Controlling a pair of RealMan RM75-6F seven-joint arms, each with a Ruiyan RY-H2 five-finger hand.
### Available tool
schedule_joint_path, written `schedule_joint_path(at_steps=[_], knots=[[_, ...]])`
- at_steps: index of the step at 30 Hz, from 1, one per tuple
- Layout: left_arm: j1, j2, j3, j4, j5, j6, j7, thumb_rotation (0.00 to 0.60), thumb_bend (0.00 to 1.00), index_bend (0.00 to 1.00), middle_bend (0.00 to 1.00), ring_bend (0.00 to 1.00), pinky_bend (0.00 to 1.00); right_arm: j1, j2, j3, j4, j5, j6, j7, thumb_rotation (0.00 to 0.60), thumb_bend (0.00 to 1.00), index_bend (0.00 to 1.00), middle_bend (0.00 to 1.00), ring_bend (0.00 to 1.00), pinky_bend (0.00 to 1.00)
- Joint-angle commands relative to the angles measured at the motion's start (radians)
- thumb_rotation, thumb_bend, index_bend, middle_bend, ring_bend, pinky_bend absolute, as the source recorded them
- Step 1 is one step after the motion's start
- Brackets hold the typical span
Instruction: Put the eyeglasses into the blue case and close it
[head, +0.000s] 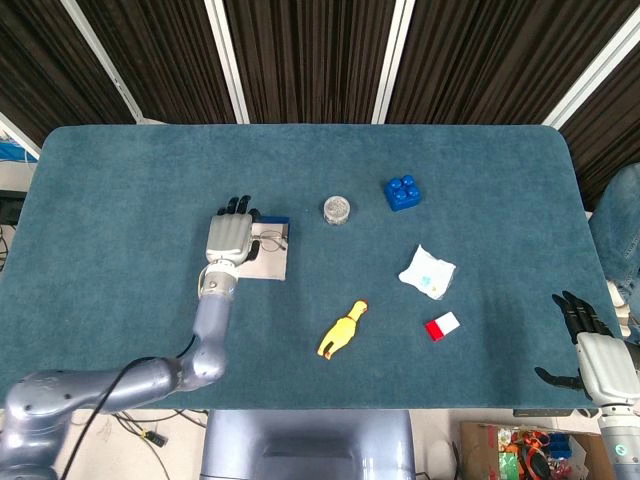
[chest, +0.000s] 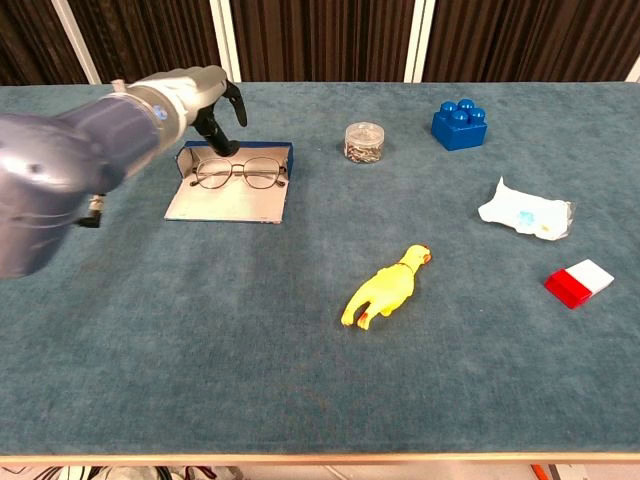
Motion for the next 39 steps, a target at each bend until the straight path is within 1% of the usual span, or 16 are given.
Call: schedule_joint_path(at_steps=[1, 2, 3, 5, 6, 10, 15, 23, 31, 35, 39], knots=[[0.138, 0.185, 0.059, -0.289, -0.001, 0.003, -0.081, 0.6, 0.4, 0.22, 0.36, 0.51, 0.63, 0.0, -0.001, 0.001, -0.001, 0.002, -0.001, -0.002, 0.6, 0.11, 0.0, 0.0, 0.04, 0.21], [0.154, 0.21, 0.058, -0.327, -0.034, -0.024, -0.103, 0.6, 0.41, 0.21, 0.42, 0.56, 0.65, 0.0, -0.001, 0.001, -0.001, 0.001, -0.001, -0.004, 0.6, 0.11, 0.0, 0.0, 0.04, 0.21], [0.16, 0.227, 0.058, -0.347, -0.05, -0.039, -0.112, 0.6, 0.42, 0.18, 0.49, 0.63, 0.68, 0.0, -0.001, 0.0, -0.001, 0.001, 0.0, -0.005, 0.6, 0.11, 0.0, 0.0, 0.04, 0.21], [0.17, 0.261, 0.061, -0.379, -0.09, -0.08, -0.136, 0.6, 0.43, 0.14, 0.59, 0.69, 0.72, 0.0, -0.002, 0.0, -0.002, 0.002, 0.0, -0.008, 0.6, 0.11, 0.0, 0.0, 0.04, 0.21], [0.171, 0.271, 0.066, -0.383, -0.105, -0.095, -0.142, 0.6, 0.44, 0.12, 0.62, 0.71, 0.73, -0.001, -0.002, 0.0, -0.003, 0.004, 0.0, -0.009, 0.6, 0.11, 0.0, 0.0, 0.04, 0.21], [0.156, 0.278, 0.081, -0.369, -0.154, -0.131, -0.157, 0.6, 0.44, 0.03, 0.68, 0.73, 0.74, -0.002, -0.002, 0.0, -0.006, 0.008, -0.001, -0.012, 0.6, 0.11, 0.0, 0.0, 0.04, 0.21], [0.128, 0.24, 0.101, -0.309, -0.17, -0.134, -0.172, 0.6, 0.44, 0.01, 0.71, 0.74, 0.74, -0.001, 0.0, 0.002, -0.008, 0.016, -0.006, -0.013, 0.6, 0.11, 0.0, 0.0, 0.04, 0.21], [0.083, 0.179, 0.112, -0.209, -0.215, -0.158, -0.185, 0.6, 0.44, 0.0, 0.71, 0.75, 0.74, 0.0, 0.004, 0.001, -0.011, 0.019, -0.01, -0.015, 0.6, 0.11, 0.0, 0.0, 0.04, 0.21], [0.04, 0.145, 0.115, -0.158, -0.235, -0.18, -0.182, 0.6, 0.44, 0.0, 0.71, 0.75, 0.75, 0.0, 0.004, 0.002, -0.012, 0.02, -0.012, -0.017, 0.6, 0.11, 0.0, 0.0, 0.04, 0.21], [0.027, 0.129, 0.121, -0.137, -0.234, -0.171, -0.18, 0.6, 0.44, 0.0, 0.71, 0.75, 0.75, 0.001, 0.005, 0.002, -0.012, 0.021, -0.013, -0.016, 0.6, 0.11, 0.0, 0.0, 0.04, 0.21], [0.013, 0.114, 0.119, -0.112, -0.261, -0.179, -0.179, 0.6, 0.44, 0.0, 0.71, 0.75, 0.75, 0.0, 0.007, 0.002, -0.013, 0.022, -0.014, -0.014, 0.6, 0.11, 0.0, 0.0, 0.04, 0.21]])
